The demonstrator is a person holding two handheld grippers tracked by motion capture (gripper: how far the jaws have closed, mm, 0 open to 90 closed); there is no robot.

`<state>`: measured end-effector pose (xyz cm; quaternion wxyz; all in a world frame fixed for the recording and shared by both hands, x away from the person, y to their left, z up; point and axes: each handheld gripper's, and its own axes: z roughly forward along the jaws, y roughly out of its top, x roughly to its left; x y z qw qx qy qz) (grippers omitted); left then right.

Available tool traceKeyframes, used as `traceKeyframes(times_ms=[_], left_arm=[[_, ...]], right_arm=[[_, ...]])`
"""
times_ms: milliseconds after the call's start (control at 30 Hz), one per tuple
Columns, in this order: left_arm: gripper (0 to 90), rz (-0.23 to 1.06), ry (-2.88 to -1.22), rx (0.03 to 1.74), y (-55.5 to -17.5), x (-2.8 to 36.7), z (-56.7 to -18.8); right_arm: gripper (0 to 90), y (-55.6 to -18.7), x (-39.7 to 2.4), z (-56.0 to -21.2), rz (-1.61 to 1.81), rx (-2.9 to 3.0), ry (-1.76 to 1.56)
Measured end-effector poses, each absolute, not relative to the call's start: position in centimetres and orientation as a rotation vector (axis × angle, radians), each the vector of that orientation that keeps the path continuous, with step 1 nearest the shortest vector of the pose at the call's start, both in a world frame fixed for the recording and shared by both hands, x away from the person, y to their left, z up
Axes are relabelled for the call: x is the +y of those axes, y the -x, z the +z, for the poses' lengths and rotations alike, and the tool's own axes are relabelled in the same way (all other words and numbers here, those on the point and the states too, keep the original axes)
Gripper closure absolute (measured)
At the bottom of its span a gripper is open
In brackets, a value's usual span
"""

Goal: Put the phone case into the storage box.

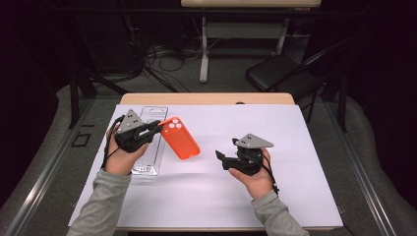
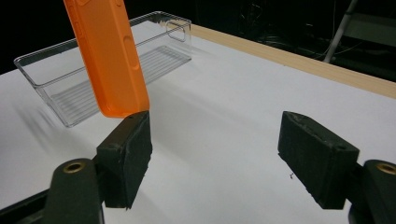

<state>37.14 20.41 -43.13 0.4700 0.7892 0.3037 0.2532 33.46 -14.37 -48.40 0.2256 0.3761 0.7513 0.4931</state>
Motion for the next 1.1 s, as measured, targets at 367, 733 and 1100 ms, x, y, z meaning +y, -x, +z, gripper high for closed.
traceKeyframes(times_ms=[367,733,1100], left_arm=[[80.4,0.629,-1.933,0.735,-37.1,21.0,-43.1],[80.2,0.637,-1.933,0.674,-37.4,20.7,-43.2],[80.1,0.617,-1.97,0.661,-38.9,20.6,-42.4]], right_arm=[[18.2,-33.5,-14.9,-48.2,1.381,2.024,-1.082],[14.8,-33.3,-15.9,-47.8,1.389,2.014,-1.082],[12.7,-32.5,-17.7,-48.6,1.347,2.023,-1.091]])
